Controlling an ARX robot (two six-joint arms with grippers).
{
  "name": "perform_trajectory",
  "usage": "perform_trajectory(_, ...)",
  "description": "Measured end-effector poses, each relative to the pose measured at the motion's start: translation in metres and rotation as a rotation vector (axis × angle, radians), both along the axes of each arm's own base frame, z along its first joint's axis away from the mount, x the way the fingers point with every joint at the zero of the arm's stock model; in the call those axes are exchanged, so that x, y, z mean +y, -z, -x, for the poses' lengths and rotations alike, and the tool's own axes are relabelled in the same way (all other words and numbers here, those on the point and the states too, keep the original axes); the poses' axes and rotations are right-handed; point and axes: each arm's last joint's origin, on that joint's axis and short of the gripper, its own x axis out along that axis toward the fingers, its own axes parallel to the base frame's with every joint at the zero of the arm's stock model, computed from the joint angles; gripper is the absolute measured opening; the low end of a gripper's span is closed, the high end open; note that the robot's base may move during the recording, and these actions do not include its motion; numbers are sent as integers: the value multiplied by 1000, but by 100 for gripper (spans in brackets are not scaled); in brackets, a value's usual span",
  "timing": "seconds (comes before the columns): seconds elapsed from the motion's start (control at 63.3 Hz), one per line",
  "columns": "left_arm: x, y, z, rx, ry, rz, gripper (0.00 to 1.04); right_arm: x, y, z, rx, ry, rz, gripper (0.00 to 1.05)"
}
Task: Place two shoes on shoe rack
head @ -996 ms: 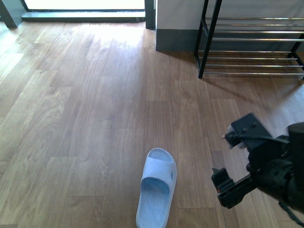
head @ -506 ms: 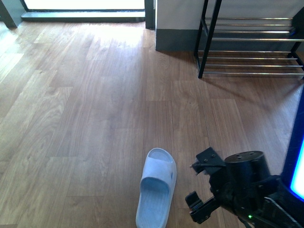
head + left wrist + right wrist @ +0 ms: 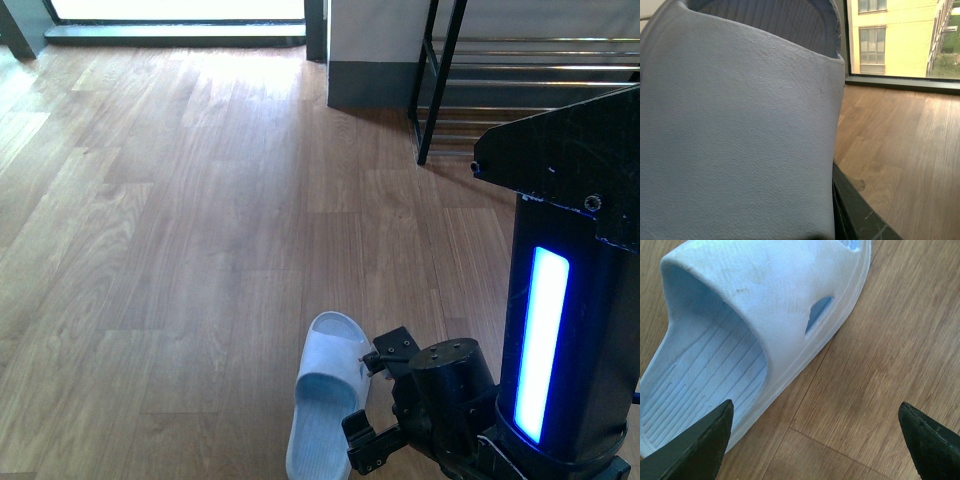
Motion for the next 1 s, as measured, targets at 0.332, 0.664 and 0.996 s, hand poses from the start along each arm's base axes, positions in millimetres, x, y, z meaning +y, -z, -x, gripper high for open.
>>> perform_trajectory(0.332,0,0,0,0,0,0,2,2,0,0,-17,37,-151,96)
perform_trajectory(0.664,0,0,0,0,0,0,2,0,1,2,-6,62,-182,96)
perform_trajectory(0.996,0,0,0,0,0,0,2,-1,4,4,27,50,-160,96)
